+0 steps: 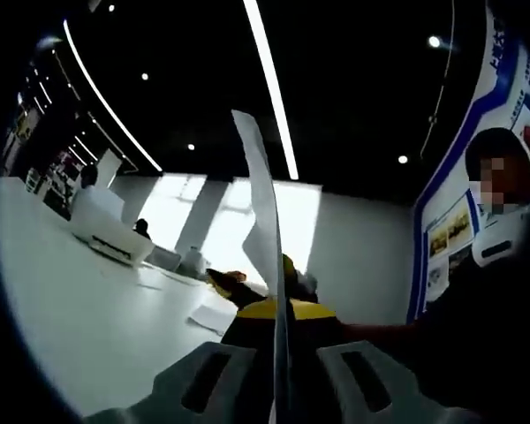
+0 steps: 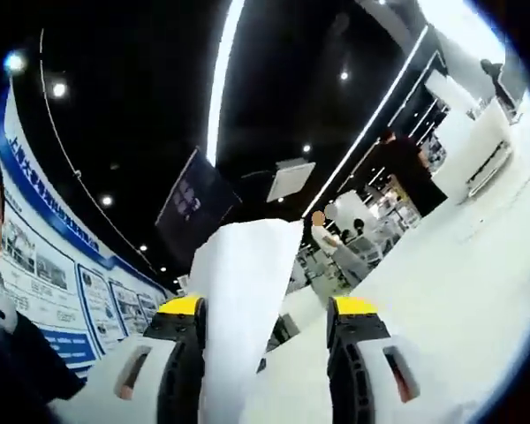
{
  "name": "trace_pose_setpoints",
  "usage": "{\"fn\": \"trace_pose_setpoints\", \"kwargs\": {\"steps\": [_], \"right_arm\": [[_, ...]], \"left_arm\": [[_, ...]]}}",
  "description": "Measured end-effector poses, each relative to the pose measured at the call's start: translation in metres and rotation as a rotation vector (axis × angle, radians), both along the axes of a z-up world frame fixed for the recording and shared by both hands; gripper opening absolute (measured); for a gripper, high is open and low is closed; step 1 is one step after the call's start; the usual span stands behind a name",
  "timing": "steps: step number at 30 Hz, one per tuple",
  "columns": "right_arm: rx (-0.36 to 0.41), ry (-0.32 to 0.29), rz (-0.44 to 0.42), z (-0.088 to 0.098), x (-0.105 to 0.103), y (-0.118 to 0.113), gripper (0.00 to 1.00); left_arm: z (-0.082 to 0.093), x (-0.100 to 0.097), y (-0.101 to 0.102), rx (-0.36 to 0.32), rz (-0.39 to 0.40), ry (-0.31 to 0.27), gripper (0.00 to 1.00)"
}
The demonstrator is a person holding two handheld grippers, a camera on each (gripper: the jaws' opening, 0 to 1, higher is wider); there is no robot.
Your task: Organize the stack of printing papers by aligning and flattening the scattered papers on the table
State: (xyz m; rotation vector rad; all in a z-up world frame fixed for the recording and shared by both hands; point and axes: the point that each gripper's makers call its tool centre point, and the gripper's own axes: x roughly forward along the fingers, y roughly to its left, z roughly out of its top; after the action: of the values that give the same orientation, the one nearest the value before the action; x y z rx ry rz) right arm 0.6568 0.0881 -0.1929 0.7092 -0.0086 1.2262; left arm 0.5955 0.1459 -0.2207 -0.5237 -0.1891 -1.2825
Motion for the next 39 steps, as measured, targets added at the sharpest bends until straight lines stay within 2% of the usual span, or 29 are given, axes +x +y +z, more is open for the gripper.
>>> {"fn": "trace_pose_setpoints", "kwargs": {"steps": [1, 2, 5, 10, 15, 19, 20, 29, 33, 39], "right_arm": [[-0.002, 0.001, 0.023, 0.001, -0.003, 0.000, 0.24], [-0.016, -0.028, 0.048, 0.004, -0.008, -0.001, 0.16], [-0.073, -0.125, 0.032, 0.012, -0.013, -0.004, 0.00], [-0.178, -0.260, 0.041, 0.026, -0.022, 0.002, 0.00], [-0.230, -0.302, 0.060, 0.034, -0.024, 0.008, 0.00], [-0.312, -0.329, 0.098, 0.037, -0.024, 0.013, 0.00], [-0.353, -0.353, 0.101, 0.037, -0.022, 0.013, 0.00], [-0.535, -0.443, 0.177, 0.045, -0.024, 0.038, 0.00], [-0.570, -0.471, 0.178, 0.046, -0.025, 0.046, 0.00], [-0.581, -0.475, 0.166, 0.045, -0.022, 0.046, 0.00]], "left_arm": [[-0.001, 0.001, 0.000, 0.004, 0.001, 0.003, 0.06], [-0.003, 0.002, -0.001, 0.015, 0.008, 0.009, 0.06], [-0.005, 0.005, -0.001, 0.021, 0.019, 0.020, 0.06], [-0.006, 0.007, -0.001, 0.024, 0.027, 0.027, 0.06], [-0.006, 0.007, 0.000, 0.024, 0.027, 0.030, 0.06], [-0.006, 0.007, 0.001, 0.017, 0.020, 0.041, 0.06], [-0.006, 0.007, 0.000, 0.016, 0.013, 0.045, 0.06], [-0.014, 0.006, -0.008, 0.070, 0.000, 0.063, 0.06], [-0.016, 0.006, -0.010, 0.082, 0.001, 0.065, 0.06], [-0.017, 0.006, -0.009, 0.086, 0.005, 0.062, 0.06]]}}
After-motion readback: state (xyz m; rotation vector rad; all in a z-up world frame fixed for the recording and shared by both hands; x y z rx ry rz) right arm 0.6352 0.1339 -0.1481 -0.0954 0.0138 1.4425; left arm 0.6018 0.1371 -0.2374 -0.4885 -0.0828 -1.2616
